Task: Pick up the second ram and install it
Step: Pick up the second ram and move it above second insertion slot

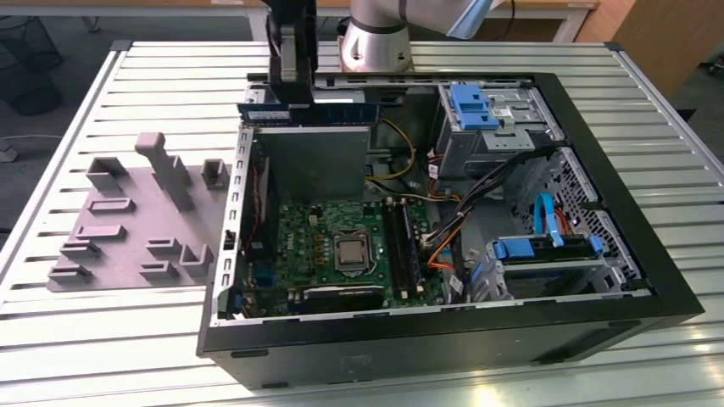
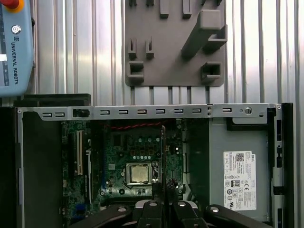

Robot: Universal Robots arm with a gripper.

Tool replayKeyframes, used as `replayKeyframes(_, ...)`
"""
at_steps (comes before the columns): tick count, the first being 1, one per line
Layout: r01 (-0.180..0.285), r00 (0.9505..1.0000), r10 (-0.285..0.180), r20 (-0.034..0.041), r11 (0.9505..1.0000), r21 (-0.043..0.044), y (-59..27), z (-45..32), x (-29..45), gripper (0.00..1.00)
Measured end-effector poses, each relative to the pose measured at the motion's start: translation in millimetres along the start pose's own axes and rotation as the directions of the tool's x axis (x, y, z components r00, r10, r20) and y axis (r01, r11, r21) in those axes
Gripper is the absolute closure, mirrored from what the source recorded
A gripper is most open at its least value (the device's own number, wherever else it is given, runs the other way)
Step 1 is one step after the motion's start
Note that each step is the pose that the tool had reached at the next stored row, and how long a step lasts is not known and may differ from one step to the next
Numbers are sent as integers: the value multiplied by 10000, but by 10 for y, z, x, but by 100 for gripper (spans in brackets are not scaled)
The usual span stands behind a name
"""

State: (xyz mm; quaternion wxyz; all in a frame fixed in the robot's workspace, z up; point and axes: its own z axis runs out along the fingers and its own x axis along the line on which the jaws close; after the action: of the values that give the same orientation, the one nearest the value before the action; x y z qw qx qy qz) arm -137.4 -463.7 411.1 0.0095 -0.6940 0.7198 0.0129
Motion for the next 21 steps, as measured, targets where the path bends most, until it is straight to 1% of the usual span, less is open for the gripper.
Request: replayKeyframes(21, 0, 10000, 0, -1, 10000, 0, -270, -1, -10, 86)
